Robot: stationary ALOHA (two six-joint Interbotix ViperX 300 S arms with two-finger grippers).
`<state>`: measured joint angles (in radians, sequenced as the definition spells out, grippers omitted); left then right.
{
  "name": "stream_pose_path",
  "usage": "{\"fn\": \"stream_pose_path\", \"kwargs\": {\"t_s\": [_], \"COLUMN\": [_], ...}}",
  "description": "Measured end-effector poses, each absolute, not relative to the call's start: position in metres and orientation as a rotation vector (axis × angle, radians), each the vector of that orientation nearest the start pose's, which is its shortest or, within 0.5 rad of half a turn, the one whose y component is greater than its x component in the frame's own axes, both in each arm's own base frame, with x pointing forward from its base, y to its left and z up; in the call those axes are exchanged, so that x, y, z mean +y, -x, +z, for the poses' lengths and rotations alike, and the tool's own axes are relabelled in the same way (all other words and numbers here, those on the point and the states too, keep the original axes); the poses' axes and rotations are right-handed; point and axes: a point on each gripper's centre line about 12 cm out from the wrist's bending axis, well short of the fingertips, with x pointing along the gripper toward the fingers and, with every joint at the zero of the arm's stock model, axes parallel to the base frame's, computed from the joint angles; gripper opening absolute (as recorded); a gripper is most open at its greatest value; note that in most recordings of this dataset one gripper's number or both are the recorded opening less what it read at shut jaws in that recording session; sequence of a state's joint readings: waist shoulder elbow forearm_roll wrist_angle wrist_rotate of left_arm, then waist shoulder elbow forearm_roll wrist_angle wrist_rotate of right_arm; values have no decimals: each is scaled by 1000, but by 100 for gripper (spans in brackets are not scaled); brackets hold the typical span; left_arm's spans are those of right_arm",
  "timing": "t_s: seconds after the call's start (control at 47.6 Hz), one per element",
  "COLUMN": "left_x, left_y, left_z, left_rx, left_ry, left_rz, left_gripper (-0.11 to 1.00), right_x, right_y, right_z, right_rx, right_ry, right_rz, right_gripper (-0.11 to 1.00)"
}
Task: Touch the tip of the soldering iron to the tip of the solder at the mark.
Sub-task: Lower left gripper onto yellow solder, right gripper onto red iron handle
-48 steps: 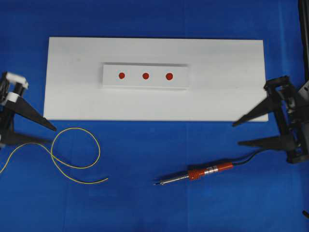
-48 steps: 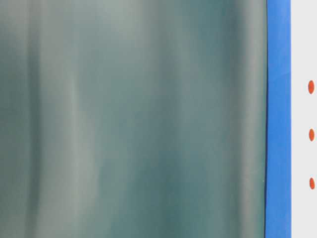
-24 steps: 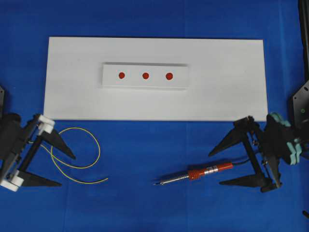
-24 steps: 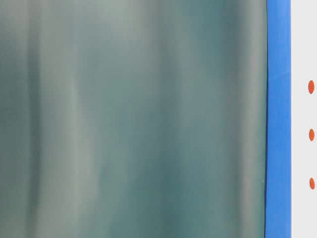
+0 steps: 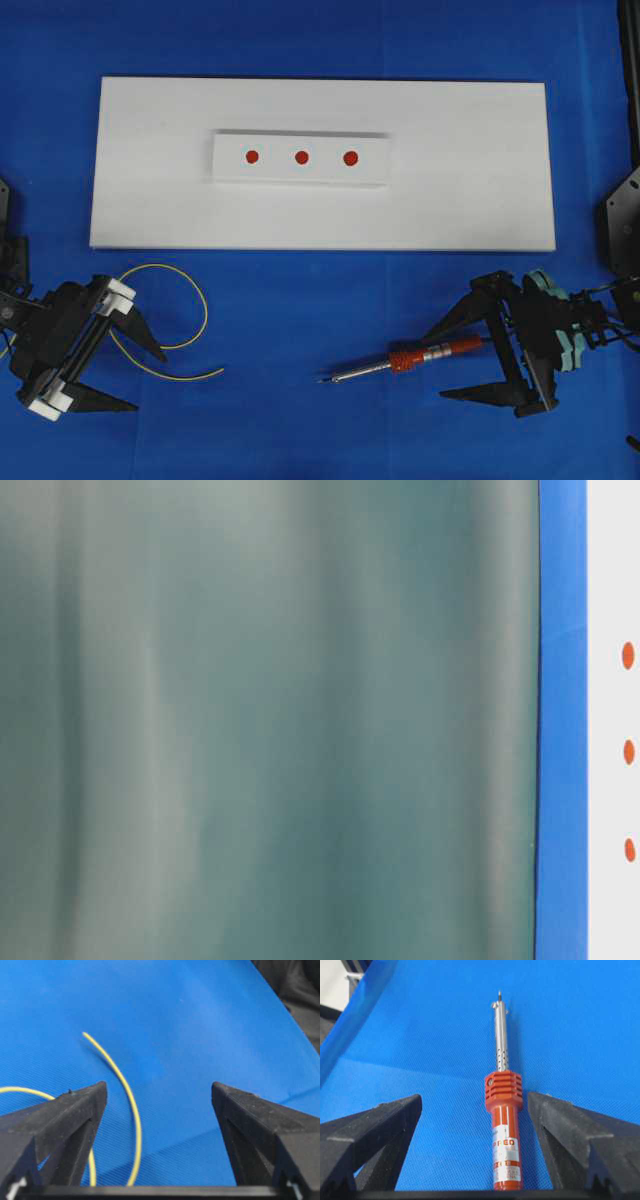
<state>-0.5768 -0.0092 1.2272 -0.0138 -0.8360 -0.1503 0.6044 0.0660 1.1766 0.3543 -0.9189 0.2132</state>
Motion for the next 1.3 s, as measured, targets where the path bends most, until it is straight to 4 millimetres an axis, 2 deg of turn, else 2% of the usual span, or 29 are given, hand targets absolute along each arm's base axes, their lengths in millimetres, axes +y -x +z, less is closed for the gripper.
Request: {"fn": "stream_pose_path", "kwargs": {"t_s": [0.462,0.672,0.714,0.798,0.861,0.987,1.071,1.302], "left_x": [-144,-144,-144,-143,-142,-142,-143,-143], "left_y": [-225,-227,-227,-227,-228,-228,-229,-236], "left_z": [68,65,65,64,63,61,60,59], "left_rx": [492,497,499,505,512,538,550,579], "left_ry": [21,20,20,19,19,15,12,11], "left_rz": [-506,-498,-498,-494,-488,-482,-481,-463], "left_gripper": [70,63,58,43,27,4,2,2], "right_x": [136,136,137,137,136,134,133,135], "right_y": [-261,-263,-263,-264,-264,-264,-264,-264], "right_z": [70,65,62,57,53,50,50,50], "right_rx": [407,410,414,424,426,426,424,424], "right_ry": [-251,-246,-242,-226,-213,-207,-208,-196], "right_rz": [190,181,180,178,176,168,166,182], "right_gripper": [85,80,77,67,53,19,6,6]}}
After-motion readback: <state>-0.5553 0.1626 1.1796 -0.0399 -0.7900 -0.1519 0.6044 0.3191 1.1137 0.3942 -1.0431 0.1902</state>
